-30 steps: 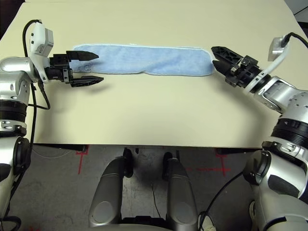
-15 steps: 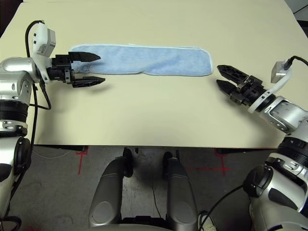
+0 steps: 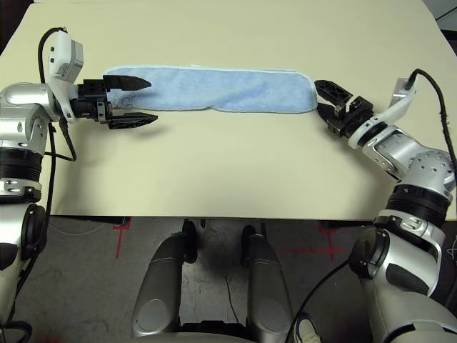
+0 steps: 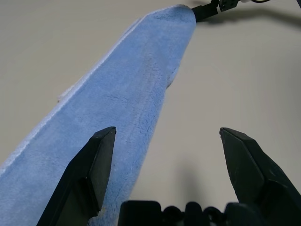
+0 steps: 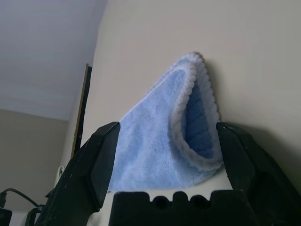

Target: Fold the towel and set it aside.

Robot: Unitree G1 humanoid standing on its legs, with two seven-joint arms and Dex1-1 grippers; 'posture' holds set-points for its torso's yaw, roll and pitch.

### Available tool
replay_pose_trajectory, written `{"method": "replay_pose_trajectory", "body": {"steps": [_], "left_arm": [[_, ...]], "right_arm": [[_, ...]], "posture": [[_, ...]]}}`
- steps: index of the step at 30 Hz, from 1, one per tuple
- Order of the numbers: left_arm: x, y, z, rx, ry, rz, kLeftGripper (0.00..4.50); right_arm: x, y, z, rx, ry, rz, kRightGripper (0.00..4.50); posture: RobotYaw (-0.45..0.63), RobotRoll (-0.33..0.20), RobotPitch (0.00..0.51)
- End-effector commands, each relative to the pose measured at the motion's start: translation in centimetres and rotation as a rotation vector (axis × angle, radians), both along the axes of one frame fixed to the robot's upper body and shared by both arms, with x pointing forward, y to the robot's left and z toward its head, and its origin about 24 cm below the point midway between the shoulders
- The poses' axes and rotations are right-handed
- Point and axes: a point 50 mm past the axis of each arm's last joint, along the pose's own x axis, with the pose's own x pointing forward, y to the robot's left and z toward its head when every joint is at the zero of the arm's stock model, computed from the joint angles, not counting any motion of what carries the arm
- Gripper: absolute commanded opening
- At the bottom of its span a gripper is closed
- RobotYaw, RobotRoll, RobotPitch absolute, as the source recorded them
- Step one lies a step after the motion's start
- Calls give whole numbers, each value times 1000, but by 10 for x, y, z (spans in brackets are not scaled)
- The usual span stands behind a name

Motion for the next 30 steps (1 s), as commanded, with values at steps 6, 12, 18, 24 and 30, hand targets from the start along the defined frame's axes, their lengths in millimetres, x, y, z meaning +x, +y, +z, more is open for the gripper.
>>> {"method": "replay_pose_trajectory", "body": {"steps": [6,12,18,24,30], "left_arm": [[-2,-2,-2,8,0,-17,4471],[-1,-5,-4,4,3,-26,4471],[-1,-8,-4,2,4,-37,4471],[0,-9,-3,4,4,-37,4471],[-1,-7,-2,2,6,-31,4471]], "right_arm": [[-10,-7,-4,-23,40,6,4463],[-36,-25,9,-26,2,0,4463],[-49,-23,4,-6,35,28,4463],[-37,0,-8,16,82,37,4463],[-19,12,-12,51,107,23,4463]], "posture": [[37,0,344],[19,0,344],[16,0,341],[27,0,343],[41,0,349]]}}
